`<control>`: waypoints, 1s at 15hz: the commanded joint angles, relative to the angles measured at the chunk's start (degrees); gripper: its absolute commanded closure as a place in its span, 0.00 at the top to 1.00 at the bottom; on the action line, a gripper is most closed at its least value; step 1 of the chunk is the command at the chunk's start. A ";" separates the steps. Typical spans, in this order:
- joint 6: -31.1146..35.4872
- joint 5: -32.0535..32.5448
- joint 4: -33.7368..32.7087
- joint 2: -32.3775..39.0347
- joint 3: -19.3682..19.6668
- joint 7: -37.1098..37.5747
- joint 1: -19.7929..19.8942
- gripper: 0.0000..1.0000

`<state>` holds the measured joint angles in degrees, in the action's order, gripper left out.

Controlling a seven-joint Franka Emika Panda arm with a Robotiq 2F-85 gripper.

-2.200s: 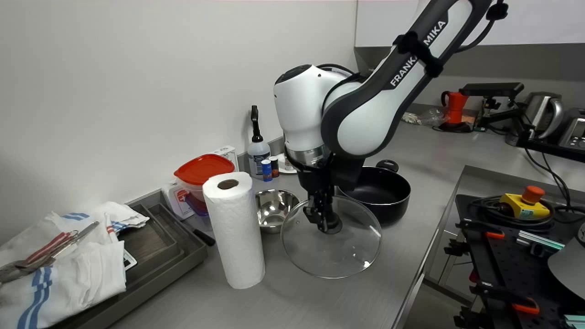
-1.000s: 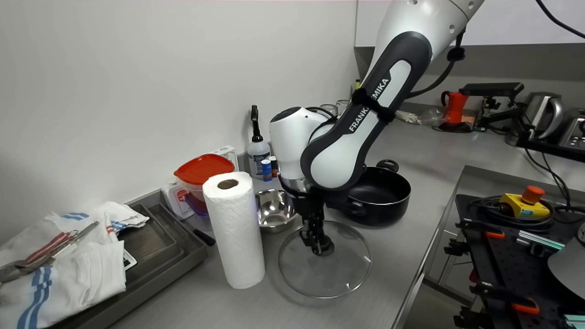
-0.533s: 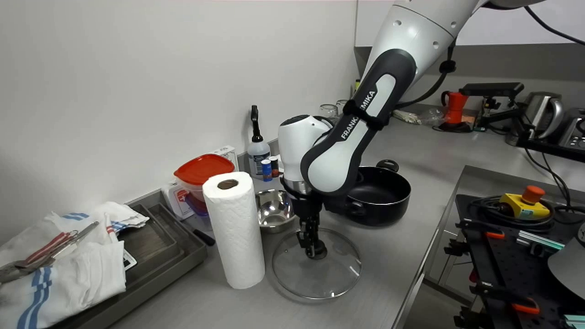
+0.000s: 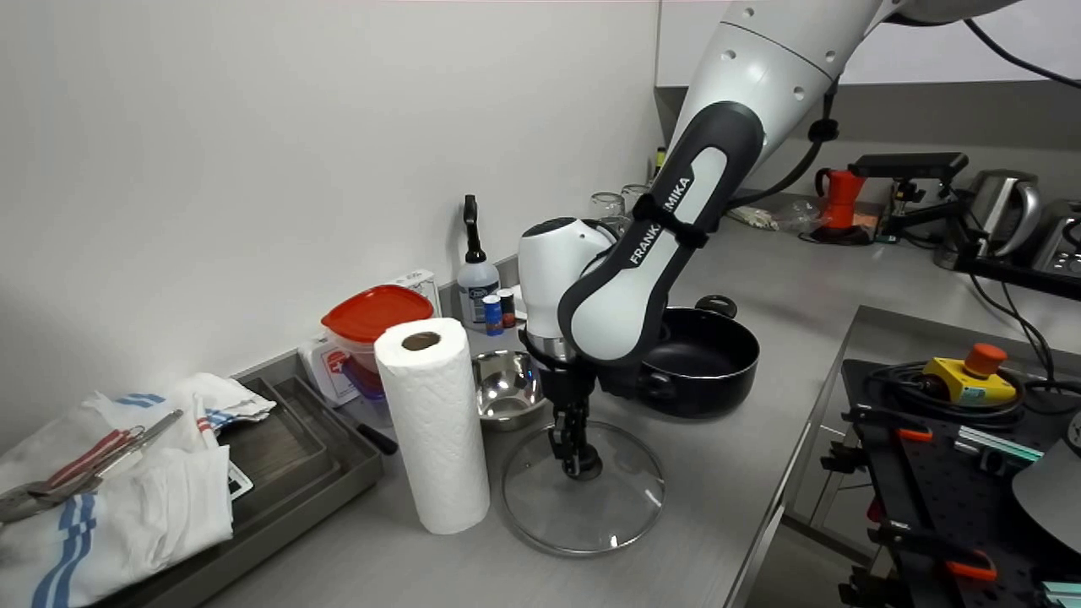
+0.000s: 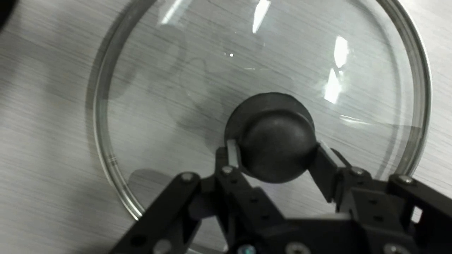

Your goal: Pick up the lid from the pot and put it on the counter

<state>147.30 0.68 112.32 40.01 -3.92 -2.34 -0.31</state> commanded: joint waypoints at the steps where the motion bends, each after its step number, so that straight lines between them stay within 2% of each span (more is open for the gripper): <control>1: 1.58 0.61 0.69 -0.11 0.43 -1.22 -0.71 0.83; 3: 1.46 0.67 1.03 -0.44 0.41 -1.41 -0.79 0.96; 4: 1.47 0.75 1.14 -0.55 0.52 -1.33 -0.93 0.99; 8: 0.89 1.29 3.10 -2.72 0.66 -1.50 -1.33 1.00; 15: 4.61 4.19 13.15 -12.92 0.44 -3.47 -1.18 1.00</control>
